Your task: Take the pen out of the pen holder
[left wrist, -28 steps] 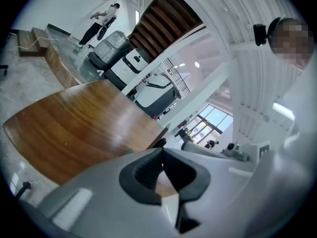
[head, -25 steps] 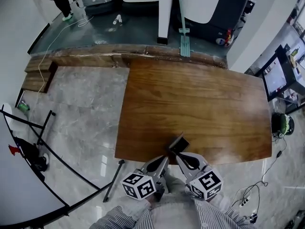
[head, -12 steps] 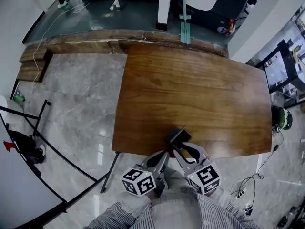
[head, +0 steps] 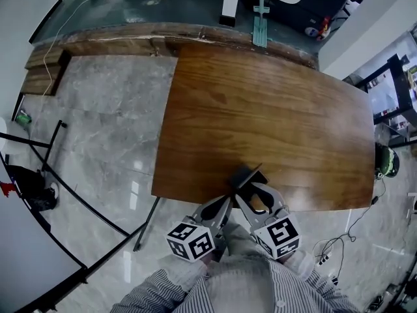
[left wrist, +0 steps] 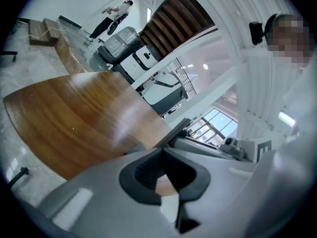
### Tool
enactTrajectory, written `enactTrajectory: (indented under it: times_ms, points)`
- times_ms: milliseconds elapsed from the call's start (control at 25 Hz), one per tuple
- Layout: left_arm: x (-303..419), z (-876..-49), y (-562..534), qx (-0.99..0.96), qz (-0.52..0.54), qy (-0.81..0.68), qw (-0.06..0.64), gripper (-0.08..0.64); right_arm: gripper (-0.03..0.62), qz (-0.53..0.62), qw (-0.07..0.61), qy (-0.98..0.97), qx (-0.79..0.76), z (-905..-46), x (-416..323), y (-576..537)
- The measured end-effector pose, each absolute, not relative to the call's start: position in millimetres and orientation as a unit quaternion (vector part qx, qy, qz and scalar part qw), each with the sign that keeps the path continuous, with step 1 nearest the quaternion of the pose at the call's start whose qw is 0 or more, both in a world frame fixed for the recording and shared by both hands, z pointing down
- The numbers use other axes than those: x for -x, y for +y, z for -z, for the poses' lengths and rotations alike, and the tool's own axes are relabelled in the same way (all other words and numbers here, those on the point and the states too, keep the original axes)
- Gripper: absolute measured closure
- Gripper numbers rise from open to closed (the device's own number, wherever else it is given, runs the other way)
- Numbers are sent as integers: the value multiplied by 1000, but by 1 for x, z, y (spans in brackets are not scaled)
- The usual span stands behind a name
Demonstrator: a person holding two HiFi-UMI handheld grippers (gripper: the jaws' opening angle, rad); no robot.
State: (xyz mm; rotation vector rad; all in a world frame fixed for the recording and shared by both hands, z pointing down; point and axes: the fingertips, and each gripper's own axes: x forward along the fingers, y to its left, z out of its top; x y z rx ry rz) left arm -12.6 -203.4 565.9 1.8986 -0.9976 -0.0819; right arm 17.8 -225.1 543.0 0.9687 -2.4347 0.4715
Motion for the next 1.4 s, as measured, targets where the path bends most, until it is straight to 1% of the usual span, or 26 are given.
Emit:
enactTrajectory:
  times_ms: [80, 160, 200, 320, 400, 680, 880, 1200, 1400]
  points:
    - [15, -568, -205, -774, 37, -412, 479, 552, 460, -171, 239, -884, -362, -544, -19, -227]
    - [19, -570, -205, -771, 38, -416, 481, 552, 510, -168, 237, -881, -373, -545, -19, -231]
    - [20, -572, -204, -769, 38, -417, 483, 552, 520, -165, 236, -881, -375, -545, -18, -231]
    - [21, -573, -201, -766, 37, -418, 486, 552, 526, -161, 236, -881, -377, -544, -19, -230]
    - [21, -572, -201, -768, 37, -416, 485, 552, 543, -159, 234, -881, -378, -542, -20, -231]
    - [19, -564, -207, -780, 33, -410, 472, 552, 548, -178, 237, -877, -379, -540, -29, -228]
    - [17, -546, -215, -794, 30, -404, 453, 552, 548, -174, 222, -877, -389, -524, -37, -234]
    - [23, -504, -231, -818, 29, -405, 407, 552, 548, -170, 168, -879, -412, -482, -56, -249]
    - [29, -477, -249, -833, 28, -408, 372, 552, 548, -193, 93, -881, -422, -443, -77, -260]
